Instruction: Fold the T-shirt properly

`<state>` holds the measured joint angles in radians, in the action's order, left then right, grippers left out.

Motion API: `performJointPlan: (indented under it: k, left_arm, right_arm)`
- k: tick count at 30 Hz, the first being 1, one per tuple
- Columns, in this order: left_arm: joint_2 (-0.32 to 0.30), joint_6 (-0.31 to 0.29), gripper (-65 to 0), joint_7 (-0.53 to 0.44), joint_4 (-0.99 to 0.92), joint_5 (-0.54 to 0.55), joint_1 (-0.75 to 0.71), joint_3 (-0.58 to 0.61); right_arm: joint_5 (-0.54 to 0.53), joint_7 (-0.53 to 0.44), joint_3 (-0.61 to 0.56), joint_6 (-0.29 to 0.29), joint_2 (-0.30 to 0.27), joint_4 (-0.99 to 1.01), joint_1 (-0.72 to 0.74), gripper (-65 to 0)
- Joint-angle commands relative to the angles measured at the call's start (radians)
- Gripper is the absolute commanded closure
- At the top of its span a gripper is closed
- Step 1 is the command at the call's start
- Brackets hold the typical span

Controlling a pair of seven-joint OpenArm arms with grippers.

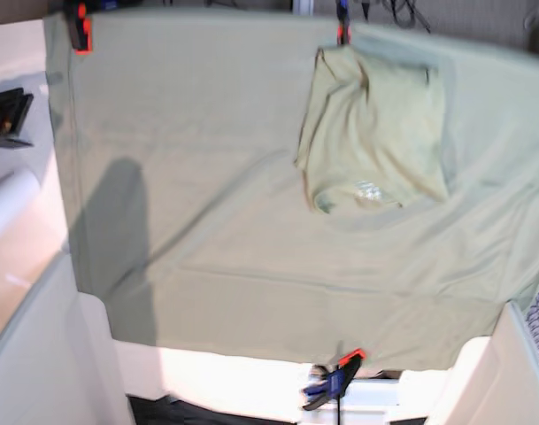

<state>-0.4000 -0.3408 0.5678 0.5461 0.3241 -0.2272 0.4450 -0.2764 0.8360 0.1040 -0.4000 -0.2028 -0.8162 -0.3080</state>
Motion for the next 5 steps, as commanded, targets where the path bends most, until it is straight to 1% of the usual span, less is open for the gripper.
performJointPlan:
  k: [1, 5]
  left_arm:
    - [0.01, -0.001, 0.0, 0.021, -0.031, -0.002, 0.013, 0.014]
    - [0.061, 0.002, 0.0, 0.025, -0.058, -0.002, 0.068, 0.017]
  right_arm:
    - [0.001, 0.011, 0.002, -0.002, -0.011, 0.006, 0.01, 0.0]
    - [0.004, 0.017, 0.002, -0.002, -0.011, 0.009, 0.049, 0.0]
